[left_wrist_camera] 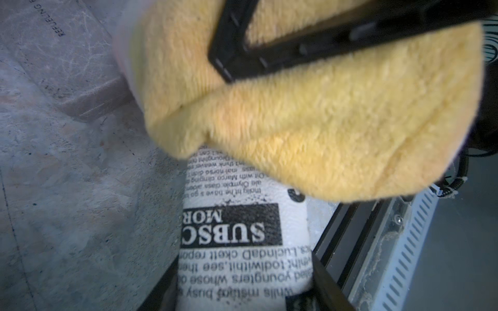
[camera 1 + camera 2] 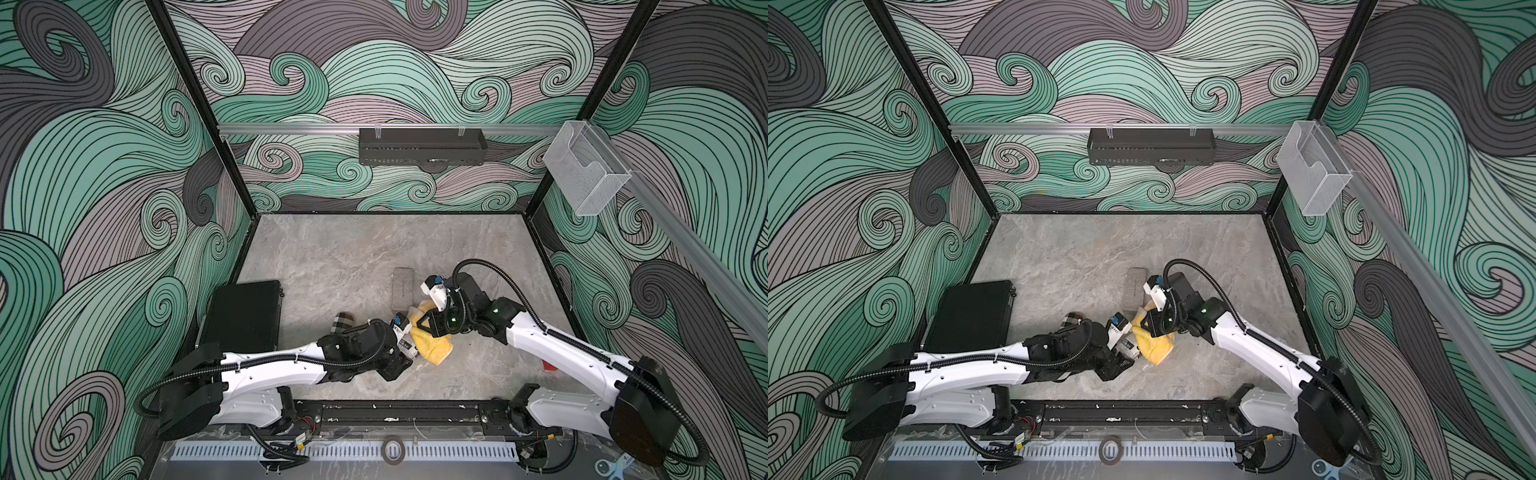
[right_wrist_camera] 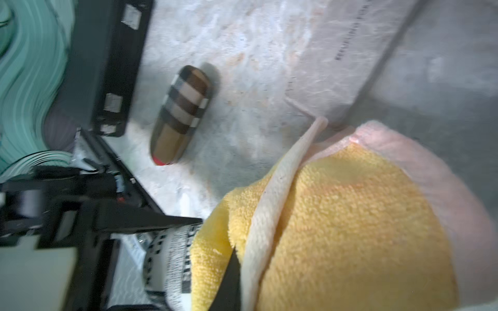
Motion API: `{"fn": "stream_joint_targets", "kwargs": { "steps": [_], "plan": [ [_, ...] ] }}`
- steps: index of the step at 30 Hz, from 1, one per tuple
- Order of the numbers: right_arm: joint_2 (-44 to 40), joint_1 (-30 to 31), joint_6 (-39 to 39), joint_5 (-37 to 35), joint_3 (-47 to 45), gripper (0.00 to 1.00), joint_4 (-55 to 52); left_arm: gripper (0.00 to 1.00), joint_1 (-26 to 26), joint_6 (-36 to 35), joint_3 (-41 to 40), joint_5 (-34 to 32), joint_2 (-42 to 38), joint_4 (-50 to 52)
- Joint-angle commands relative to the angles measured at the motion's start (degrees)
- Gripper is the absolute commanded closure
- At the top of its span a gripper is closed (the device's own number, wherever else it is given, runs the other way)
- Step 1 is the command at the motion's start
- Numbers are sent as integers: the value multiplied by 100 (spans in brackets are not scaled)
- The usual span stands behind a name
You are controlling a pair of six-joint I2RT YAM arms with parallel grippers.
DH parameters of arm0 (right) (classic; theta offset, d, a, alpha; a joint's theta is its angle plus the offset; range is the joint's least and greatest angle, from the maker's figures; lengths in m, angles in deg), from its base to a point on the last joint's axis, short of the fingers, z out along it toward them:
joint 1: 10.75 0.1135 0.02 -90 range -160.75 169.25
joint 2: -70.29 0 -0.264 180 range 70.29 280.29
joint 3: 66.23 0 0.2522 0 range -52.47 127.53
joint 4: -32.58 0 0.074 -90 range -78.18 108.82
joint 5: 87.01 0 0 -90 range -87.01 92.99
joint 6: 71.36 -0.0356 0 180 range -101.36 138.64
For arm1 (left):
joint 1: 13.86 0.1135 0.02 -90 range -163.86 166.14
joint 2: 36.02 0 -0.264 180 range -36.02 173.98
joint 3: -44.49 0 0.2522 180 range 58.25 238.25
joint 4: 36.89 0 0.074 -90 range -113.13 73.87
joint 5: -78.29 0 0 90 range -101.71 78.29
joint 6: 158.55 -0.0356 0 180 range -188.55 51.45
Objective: Wipe the eyeglass case
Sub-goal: Wipe the dirt from the eyeglass case.
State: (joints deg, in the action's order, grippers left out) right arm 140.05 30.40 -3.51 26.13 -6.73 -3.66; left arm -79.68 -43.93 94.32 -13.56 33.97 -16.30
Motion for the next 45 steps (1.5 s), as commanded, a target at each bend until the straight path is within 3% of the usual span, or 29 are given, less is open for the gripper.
{"fn": "stream_joint_targets", "kwargs": {
  "steps": [1, 4, 11, 13, 22, 25, 37, 45],
  "plan": [
    [-63, 195, -161, 1156, -144, 100, 631, 53, 43, 16, 79, -193, -181, -594],
    [-100, 193, -170, 918, -211, 100, 489, 54, 44, 8, 75, -221, -193, -592],
    [-143, -4, -144, -1205, -129, 100, -935, 54, 42, 49, -54, -264, -312, -639],
    [-188, -30, -149, -1513, -124, 100, -1084, 54, 41, 55, -83, -276, -346, -650],
    [-202, 269, -435, 273, -81, 100, 288, 54, 46, 146, -125, -296, -248, -800],
    [-71, 459, -548, 488, -64, 100, 603, 54, 39, 192, -162, -316, -265, -872],
    [-115, 78, -496, -1559, 22, 100, -1104, 55, 43, 181, -263, -380, -458, -806],
    [79, 257, -886, 453, 161, 100, 402, 55, 43, 224, -276, -369, -348, -975]
  ]
}}
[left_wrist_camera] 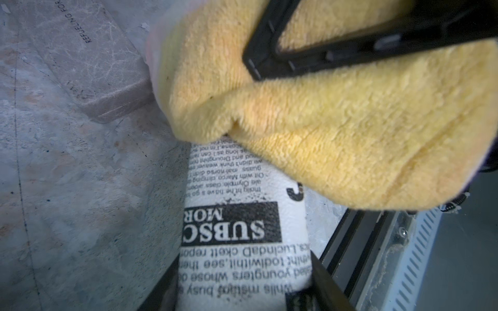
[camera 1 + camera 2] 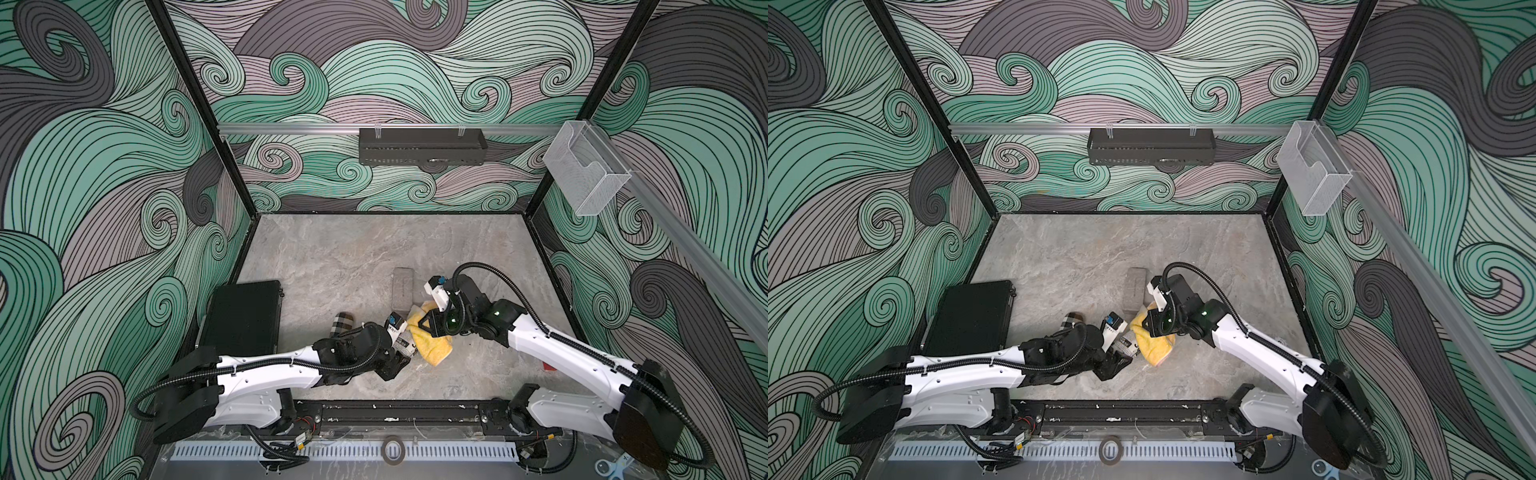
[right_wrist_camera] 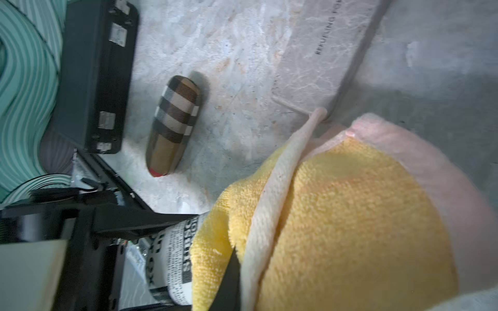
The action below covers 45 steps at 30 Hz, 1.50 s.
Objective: Wipe the eyeglass case
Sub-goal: Wipe the dirt from the eyeglass case.
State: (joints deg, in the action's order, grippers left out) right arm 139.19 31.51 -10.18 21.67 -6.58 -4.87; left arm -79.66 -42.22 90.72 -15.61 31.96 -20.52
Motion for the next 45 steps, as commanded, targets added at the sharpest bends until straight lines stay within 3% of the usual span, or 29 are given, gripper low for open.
{"fn": "stream_joint_targets", "kwargs": {
  "steps": [1, 5, 14, 17, 21, 25, 31, 37, 40, 45],
  "plan": [
    [235, 206, -216, 1046, 196, 100, 597, 55, 39, 61, 84, -165, -143, -560],
    [441, 366, -99, 1148, 342, 100, 448, 56, 42, 71, 84, -188, -193, -543],
    [198, 123, 128, -1160, 360, 100, -1245, 56, 38, 57, 40, -163, -278, -559],
    [95, 78, 192, -816, 355, 100, -1100, 56, 40, 50, 40, -139, -229, -617],
    [39, 174, 136, 441, 289, 100, -175, 56, 40, 69, 14, -114, -193, -734],
    [134, 443, 169, 1167, 342, 100, 292, 56, 40, 74, 5, -130, -202, -753],
    [155, 514, 289, 531, 314, 100, -61, 56, 41, 82, -4, -162, -224, -733],
    [-16, 293, 195, -1327, 339, 100, -1211, 56, 41, 103, -39, -170, -239, -754],
    [-148, 204, 192, -1039, 240, 100, -994, 56, 38, 110, -39, -156, -242, -736],
    [-151, 335, 182, 377, 165, 100, 105, 56, 41, 132, -43, -154, -251, -765]
  ]
}}
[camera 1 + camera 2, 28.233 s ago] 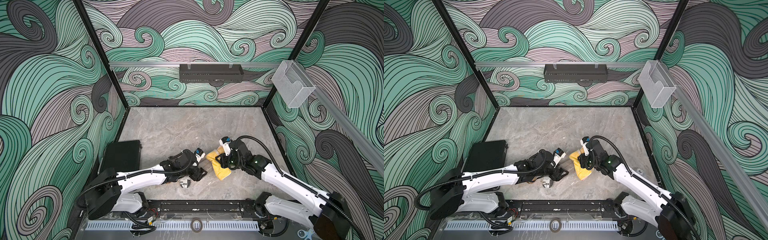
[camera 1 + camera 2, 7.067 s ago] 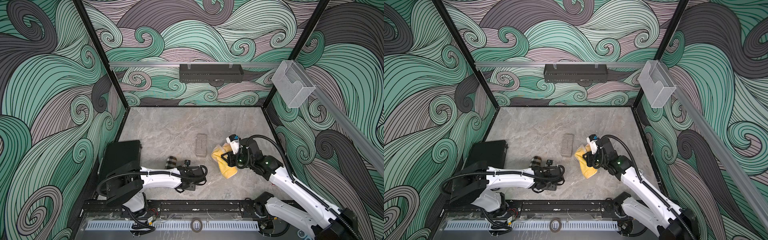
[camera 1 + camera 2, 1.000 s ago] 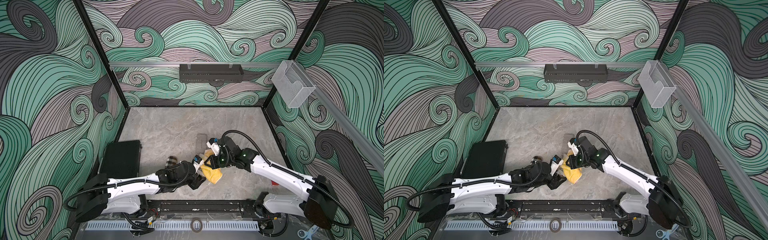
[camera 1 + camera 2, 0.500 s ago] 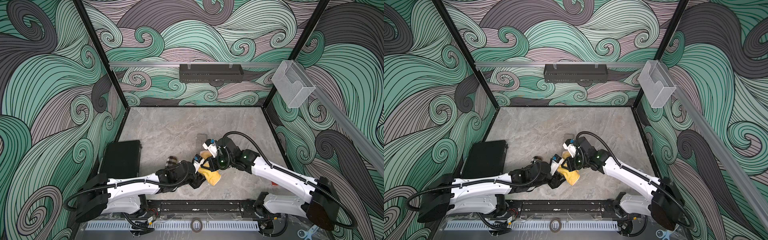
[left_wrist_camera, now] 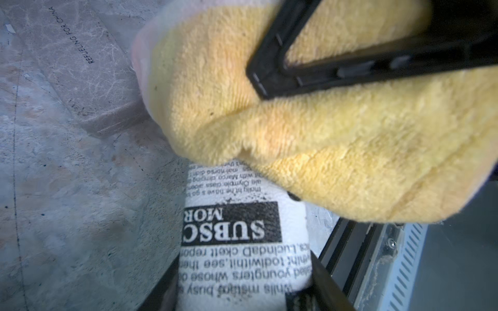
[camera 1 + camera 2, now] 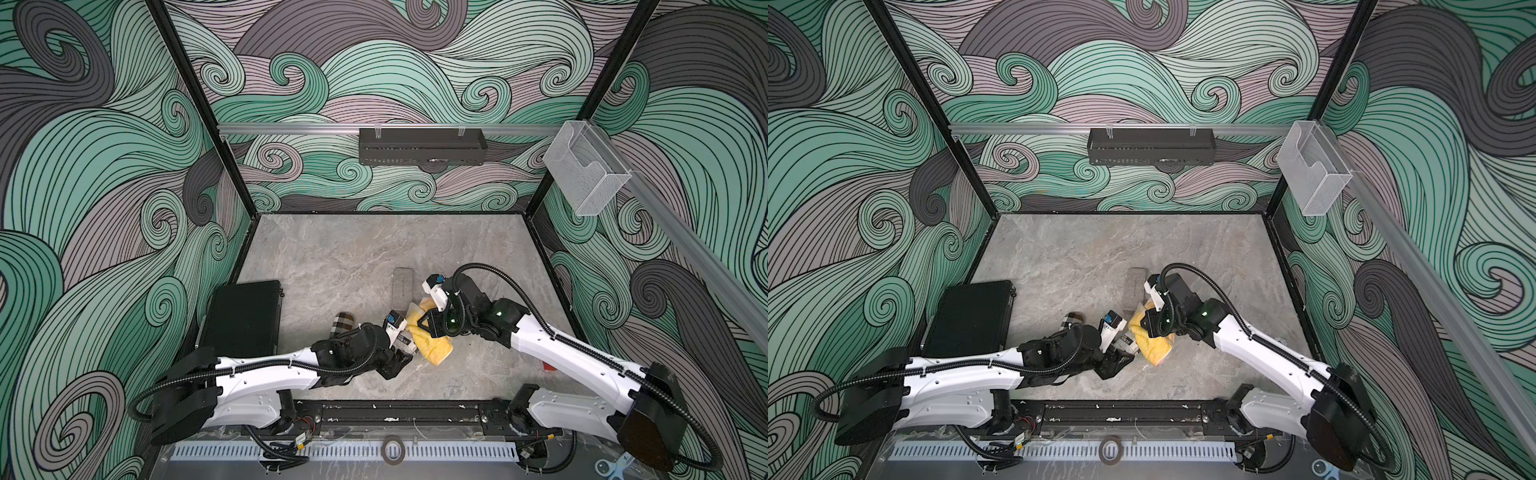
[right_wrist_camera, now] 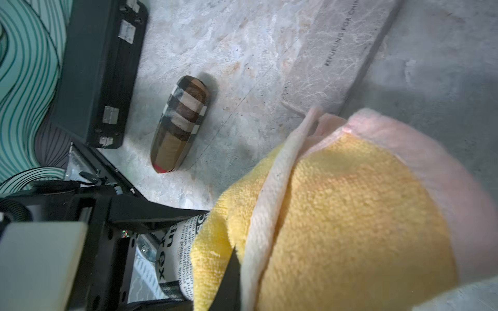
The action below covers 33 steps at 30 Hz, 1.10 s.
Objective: Wipe the eyeglass case
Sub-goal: Wipe the dirt from the eyeglass case.
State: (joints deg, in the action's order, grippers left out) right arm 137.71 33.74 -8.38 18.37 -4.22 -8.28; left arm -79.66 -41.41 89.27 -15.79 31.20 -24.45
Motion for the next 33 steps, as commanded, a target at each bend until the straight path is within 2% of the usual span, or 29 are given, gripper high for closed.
{"fn": "stream_joint_targets", "kwargs": {
  "steps": [1, 6, 8, 13, 16, 19, 24, 27, 30, 33],
  "plan": [
    [33, 166, 20, 840, -39, 100, 570, 56, 42, 46, 105, -120, -173, -378],
    [267, 273, -23, 1184, 53, 100, 882, 56, 42, 30, 114, -129, -172, -318],
    [257, 262, 20, 780, 82, 100, 511, 56, 41, 31, 97, -146, -204, -298],
    [171, 52, 100, -888, 98, 100, -839, 56, 40, 2, 98, -170, -295, -234],
    [35, -158, 110, -1150, 38, 100, -1026, 56, 41, -14, 97, -147, -330, -177],
    [-37, -217, 207, -830, 146, 100, -896, 56, 42, -13, 81, -125, -354, -175],
    [-15, -140, 196, 919, 176, 100, 280, 56, 36, -93, 122, -59, -305, -120],
    [197, 31, 283, 1462, 295, 100, 471, 56, 41, -116, 174, -32, -296, -45],
    [356, 112, 354, 1314, 316, 100, 305, 56, 47, -107, 179, -37, -363, 5],
    [258, 38, 382, 492, 269, 100, -145, 56, 223, -45, 185, 411, -394, 47]
  ]
}}
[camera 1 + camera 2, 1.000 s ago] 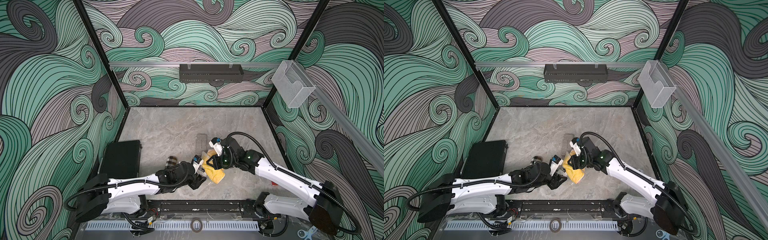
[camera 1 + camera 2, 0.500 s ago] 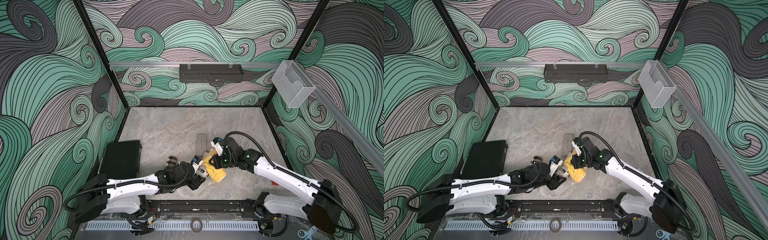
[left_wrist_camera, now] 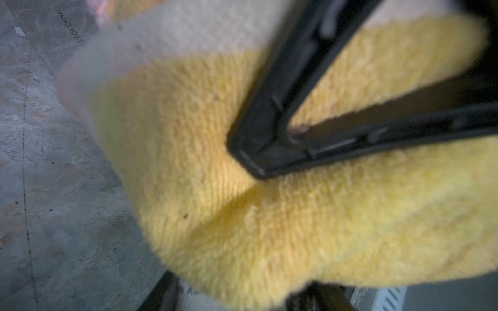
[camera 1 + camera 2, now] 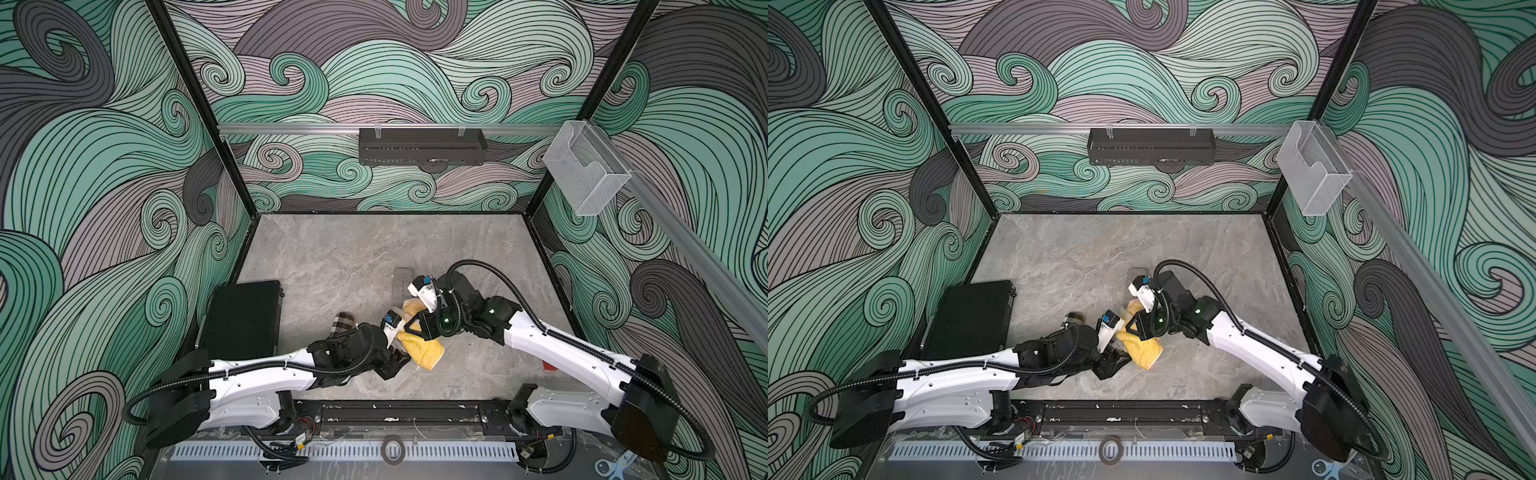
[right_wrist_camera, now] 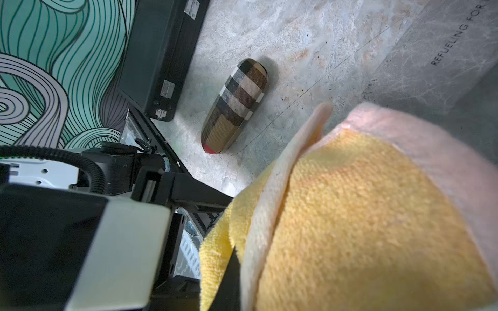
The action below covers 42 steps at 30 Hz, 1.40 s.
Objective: Wipe the eyeglass case
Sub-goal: Wipe the dirt from the eyeglass case.
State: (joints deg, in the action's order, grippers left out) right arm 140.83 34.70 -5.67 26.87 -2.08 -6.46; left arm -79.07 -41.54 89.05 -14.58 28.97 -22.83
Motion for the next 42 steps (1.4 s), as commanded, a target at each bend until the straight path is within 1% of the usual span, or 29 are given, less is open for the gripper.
{"fn": "stream_joint_targets", "kwargs": {
  "steps": [1, 3, 8, 10, 13, 16, 18, 23, 25, 27, 29, 32, 34, 35, 37, 39, 41, 42],
  "plan": [
    [-138, -111, 94, -678, 42, 100, -522, 56, 296, 0, 198, 596, -183, -117],
    [-368, -238, 85, -1151, -19, 100, -705, 56, 521, 64, 184, 1062, -240, -122],
    [-1139, -466, 150, -1835, -193, 100, -799, 58, 1011, 219, 154, 1784, -447, -13],
    [-1427, -489, 255, -1719, -275, 100, -662, 59, 1267, 365, 170, 2212, -452, -3],
    [-1689, -480, 339, -1137, -436, 100, -280, 59, 1641, 614, 290, 2975, -268, -27],
    [-1703, -373, 354, -786, -499, 100, 0, 58, 1966, 983, 330, 3777, 4, -409],
    [-1644, -148, 364, -762, -525, 100, 202, 58, 2103, 1174, 321, 4090, 133, -726],
    [-1348, 515, 354, -631, -511, 100, 639, 58, 2237, 1397, 327, 4409, 295, -1154],
    [-1264, 666, 400, -735, -499, 100, 640, 58, 2267, 1436, 346, 4468, 304, -1174],
    [-1220, 695, 419, -991, -527, 100, 527, 58, 2299, 1448, 363, 4515, 306, -1162],
    [-1251, 696, 421, -1632, -513, 100, 149, 58, 2322, 1395, 365, 4520, 287, -1083],
    [-1386, 575, 217, -2990, -509, 100, -513, 58, 2344, 1330, 349, 4491, 254, -978],
    [-1524, 320, 84, -3239, -550, 100, -760, 58, 2341, 1313, 330, 4484, 252, -990],
    [-1603, 215, 53, -3239, -582, 100, -794, 58, 2342, 1316, 339, 4473, 257, -987],
    [-1701, 118, 102, -3003, -614, 100, -724, 58, 2352, 1330, 332, 4479, 302, -1043],
    [-1685, 128, 196, -2396, -586, 100, -502, 58, 2351, 1360, 329, 4475, 360, -1132],
    [-1593, 338, 305, -1896, -579, 100, -160, 58, 2354, 1412, 326, 4484, 415, -1221],
    [-1533, 501, 379, -1769, -559, 100, -5, 58, 2354, 1420, 329, 4489, 433, -1242]
  ]
}}
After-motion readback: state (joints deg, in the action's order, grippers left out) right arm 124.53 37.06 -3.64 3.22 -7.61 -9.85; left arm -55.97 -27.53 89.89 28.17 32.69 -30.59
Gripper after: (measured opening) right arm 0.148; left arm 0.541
